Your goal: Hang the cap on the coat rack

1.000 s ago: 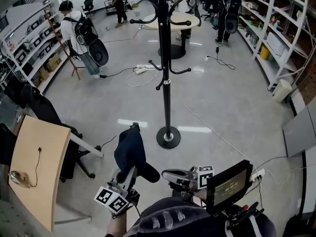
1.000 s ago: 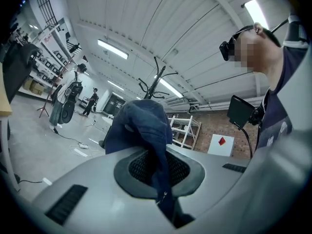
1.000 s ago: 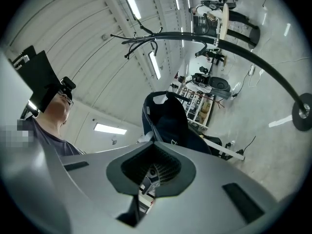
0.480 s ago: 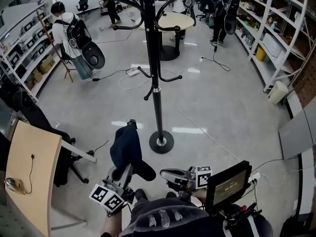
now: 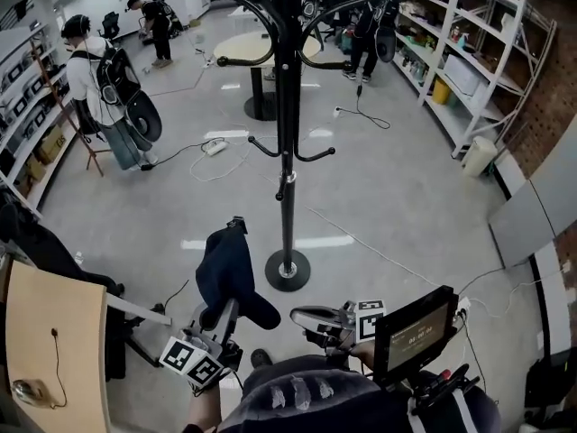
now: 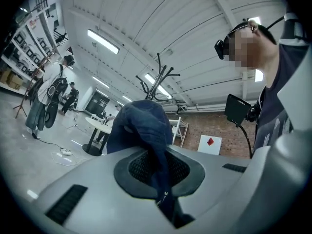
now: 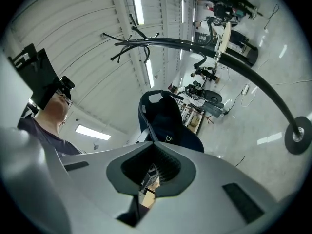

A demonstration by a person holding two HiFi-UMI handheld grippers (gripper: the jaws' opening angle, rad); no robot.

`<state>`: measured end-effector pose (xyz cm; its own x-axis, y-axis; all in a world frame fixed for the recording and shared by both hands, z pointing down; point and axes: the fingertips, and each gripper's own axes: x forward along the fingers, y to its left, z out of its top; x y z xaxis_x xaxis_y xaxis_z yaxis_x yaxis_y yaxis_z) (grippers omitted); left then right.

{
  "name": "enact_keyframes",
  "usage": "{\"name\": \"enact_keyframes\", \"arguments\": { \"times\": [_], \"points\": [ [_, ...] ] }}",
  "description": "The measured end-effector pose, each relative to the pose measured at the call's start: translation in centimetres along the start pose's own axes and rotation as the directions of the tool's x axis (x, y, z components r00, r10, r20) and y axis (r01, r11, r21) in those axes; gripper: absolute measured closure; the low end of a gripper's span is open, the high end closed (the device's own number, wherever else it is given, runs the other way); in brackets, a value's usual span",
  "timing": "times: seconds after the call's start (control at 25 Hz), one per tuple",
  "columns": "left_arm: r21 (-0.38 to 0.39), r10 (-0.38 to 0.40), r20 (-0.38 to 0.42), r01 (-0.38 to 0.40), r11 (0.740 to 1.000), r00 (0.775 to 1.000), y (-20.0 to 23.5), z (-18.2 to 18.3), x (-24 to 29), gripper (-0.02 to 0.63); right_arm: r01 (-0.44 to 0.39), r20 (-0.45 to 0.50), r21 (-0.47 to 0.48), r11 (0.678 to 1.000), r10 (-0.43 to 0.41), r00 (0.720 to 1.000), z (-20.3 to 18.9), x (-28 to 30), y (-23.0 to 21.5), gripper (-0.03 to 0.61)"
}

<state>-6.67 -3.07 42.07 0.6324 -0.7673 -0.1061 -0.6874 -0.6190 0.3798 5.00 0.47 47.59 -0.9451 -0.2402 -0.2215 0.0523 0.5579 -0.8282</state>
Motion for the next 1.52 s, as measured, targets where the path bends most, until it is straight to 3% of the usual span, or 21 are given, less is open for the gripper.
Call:
{"name": "enact_keyframes", "arguments": {
  "times": [0.36,0.88,1.12,1.52],
  "points": [
    [0.015,-0.086,0.016,0.085,0.996,0.996,8.0,4.0,-3.9,0.594,0.065,0.018,-0.014,0.998,-0.065,0.998,-1.7,9.4,-1.5,0.574],
    [-0.024,-0.092,0.031,0.093,0.995,0.995,13.0,4.6,-5.7,0.594,0.145,-0.015,-0.027,0.989,-0.146,0.989,-2.7,13.9,-3.0,0.574],
    [0.046,-0.099,0.037,0.097,0.994,0.994,13.0,6.3,-4.2,0.594,0.094,-0.002,-0.020,0.995,-0.094,0.996,-1.5,14.6,-3.8,0.574],
    [0.152,-0.053,0.024,0.049,0.987,0.998,12.2,9.3,2.2,0.594,-0.024,0.045,-0.038,0.999,0.025,0.999,5.0,12.6,-4.6,0.574]
  ]
}}
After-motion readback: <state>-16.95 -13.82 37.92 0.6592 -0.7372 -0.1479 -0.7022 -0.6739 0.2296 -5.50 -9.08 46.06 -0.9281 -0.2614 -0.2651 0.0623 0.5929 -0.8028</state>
